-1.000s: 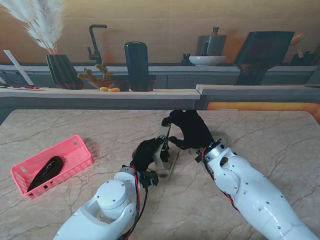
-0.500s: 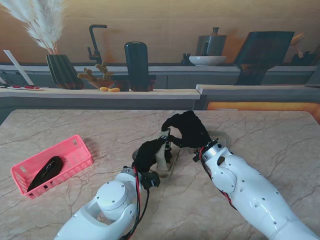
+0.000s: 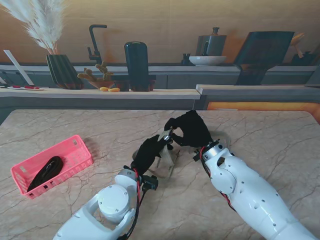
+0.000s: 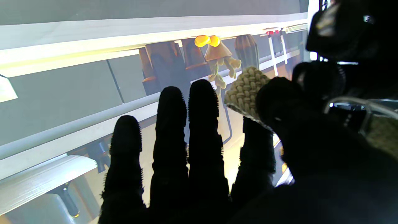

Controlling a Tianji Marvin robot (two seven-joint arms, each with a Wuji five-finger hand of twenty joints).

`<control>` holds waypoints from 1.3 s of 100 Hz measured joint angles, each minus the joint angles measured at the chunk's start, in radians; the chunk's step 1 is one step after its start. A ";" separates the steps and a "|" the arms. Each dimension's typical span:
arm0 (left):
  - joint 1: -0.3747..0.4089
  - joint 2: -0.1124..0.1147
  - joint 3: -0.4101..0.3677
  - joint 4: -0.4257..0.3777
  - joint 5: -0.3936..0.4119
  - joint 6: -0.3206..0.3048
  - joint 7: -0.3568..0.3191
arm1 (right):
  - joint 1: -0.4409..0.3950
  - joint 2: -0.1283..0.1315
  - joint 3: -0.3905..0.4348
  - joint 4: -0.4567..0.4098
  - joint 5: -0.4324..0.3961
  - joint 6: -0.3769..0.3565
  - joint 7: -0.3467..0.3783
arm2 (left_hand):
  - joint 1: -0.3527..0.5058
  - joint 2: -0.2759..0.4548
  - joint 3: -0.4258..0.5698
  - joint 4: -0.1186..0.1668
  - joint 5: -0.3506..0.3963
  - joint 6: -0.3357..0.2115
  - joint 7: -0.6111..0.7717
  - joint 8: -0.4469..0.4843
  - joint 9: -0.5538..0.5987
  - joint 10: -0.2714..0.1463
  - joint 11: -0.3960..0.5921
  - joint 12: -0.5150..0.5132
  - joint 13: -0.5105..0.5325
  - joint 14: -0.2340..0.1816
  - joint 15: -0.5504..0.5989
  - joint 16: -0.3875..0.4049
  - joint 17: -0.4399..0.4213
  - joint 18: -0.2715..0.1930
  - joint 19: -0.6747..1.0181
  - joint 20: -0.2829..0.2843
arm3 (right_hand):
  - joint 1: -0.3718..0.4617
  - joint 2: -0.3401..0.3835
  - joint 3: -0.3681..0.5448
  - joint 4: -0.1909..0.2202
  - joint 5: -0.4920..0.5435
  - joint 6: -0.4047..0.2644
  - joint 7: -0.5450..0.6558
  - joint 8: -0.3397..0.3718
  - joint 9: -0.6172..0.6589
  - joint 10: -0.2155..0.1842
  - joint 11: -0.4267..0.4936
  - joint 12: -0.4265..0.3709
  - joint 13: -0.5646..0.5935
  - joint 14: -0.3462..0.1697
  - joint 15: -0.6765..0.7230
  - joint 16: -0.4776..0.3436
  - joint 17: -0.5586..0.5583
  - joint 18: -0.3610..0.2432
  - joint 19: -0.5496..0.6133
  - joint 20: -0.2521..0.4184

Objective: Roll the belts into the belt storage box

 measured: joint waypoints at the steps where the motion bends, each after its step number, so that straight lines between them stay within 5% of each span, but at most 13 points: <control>1: 0.000 0.001 0.000 0.000 0.003 -0.001 0.000 | -0.002 0.000 0.002 -0.002 0.003 0.002 0.001 | -0.003 0.000 -0.002 0.000 -0.009 0.000 -0.006 -0.002 -0.009 0.000 -0.009 -0.001 -0.008 0.000 -0.003 0.000 -0.005 0.001 -0.004 -0.001 | 0.000 0.000 0.001 0.000 0.000 0.004 0.000 0.000 0.001 0.000 0.000 0.000 0.000 0.000 0.000 0.000 0.000 0.000 0.000 0.000; 16: 0.004 0.010 -0.017 0.002 0.137 -0.032 0.026 | -0.035 -0.012 0.025 -0.037 0.095 0.034 0.025 | 0.003 -0.003 -0.049 0.000 -0.097 -0.002 -0.100 -0.017 -0.065 0.001 -0.040 -0.007 -0.054 0.002 -0.055 0.012 -0.021 0.008 -0.026 -0.010 | 0.000 -0.010 0.011 0.000 0.015 0.022 0.000 0.000 0.003 0.000 -0.001 0.000 0.000 0.000 0.000 0.000 0.000 0.001 0.001 -0.001; 32: 0.015 0.011 -0.043 -0.003 0.132 -0.058 0.065 | -0.060 -0.023 0.042 -0.058 0.107 0.062 0.043 | 0.039 -0.012 -0.056 0.000 -0.099 -0.036 -0.133 -0.027 -0.027 0.012 -0.040 0.007 -0.036 0.002 -0.053 0.023 -0.003 0.008 -0.026 -0.010 | -0.001 -0.018 0.011 -0.001 0.038 0.040 -0.001 0.000 0.012 0.000 -0.011 0.000 0.000 0.000 0.000 0.000 0.000 0.012 0.002 -0.002; 57: 0.024 0.025 -0.050 -0.029 0.150 -0.024 0.048 | -0.061 -0.005 0.040 -0.058 0.001 0.049 0.040 | 0.039 -0.013 -0.056 0.000 0.043 0.024 -0.163 -0.055 0.120 0.069 -0.012 -0.022 0.098 0.024 0.003 0.022 0.094 0.057 0.044 0.013 | 0.000 -0.026 0.022 -0.001 0.053 0.074 -0.002 0.000 0.013 0.030 -0.010 0.000 0.000 0.020 0.001 0.015 -0.001 0.027 0.002 -0.012; 92: 0.029 0.031 -0.051 -0.053 0.231 0.088 0.033 | -0.052 0.028 0.021 -0.065 -0.098 0.046 0.024 | 0.090 -0.052 -0.020 0.000 0.025 0.023 -0.182 -0.105 0.134 0.078 0.048 -0.037 0.135 0.030 0.065 -0.024 0.137 0.087 0.077 0.038 | 0.020 -0.026 0.022 -0.001 0.084 0.146 -0.013 0.007 0.013 0.061 0.004 0.000 0.000 0.047 0.035 0.037 -0.003 0.051 0.002 -0.012; 97: 0.029 0.033 -0.052 -0.054 0.230 0.097 0.029 | -0.052 0.029 0.020 -0.067 -0.098 0.045 0.024 | 0.089 -0.067 0.044 0.021 0.025 0.023 -0.183 -0.106 0.144 0.078 0.049 -0.037 0.148 0.031 0.075 -0.030 0.148 0.090 0.078 0.046 | 0.020 -0.026 0.022 -0.001 0.084 0.146 -0.014 0.007 0.013 0.062 0.004 0.000 0.000 0.048 0.035 0.037 -0.003 0.051 0.002 -0.012; 118: 0.028 0.038 -0.053 -0.061 0.213 0.116 0.011 | -0.047 0.033 0.020 -0.067 -0.106 0.037 0.031 | 0.130 -0.088 0.373 0.028 0.051 0.022 -0.164 -0.082 0.167 0.078 0.049 -0.037 0.162 0.031 0.080 -0.040 0.163 0.092 0.082 0.049 | 0.020 -0.028 0.022 -0.001 0.085 0.146 -0.015 0.010 0.013 0.062 0.005 0.000 0.000 0.048 0.035 0.037 -0.004 0.052 0.002 -0.012; 130: 0.028 0.038 -0.052 -0.067 0.204 0.128 0.015 | -0.044 0.035 0.016 -0.064 -0.107 0.036 0.034 | 0.211 -0.148 0.406 -0.025 0.053 0.017 -0.120 -0.071 0.167 0.112 0.047 -0.042 0.172 0.031 0.082 -0.040 0.167 0.092 0.086 0.049 | 0.021 -0.039 0.022 -0.001 0.089 0.146 -0.017 0.017 0.013 0.062 0.005 0.000 0.000 0.048 0.035 0.037 -0.004 0.052 0.002 -0.012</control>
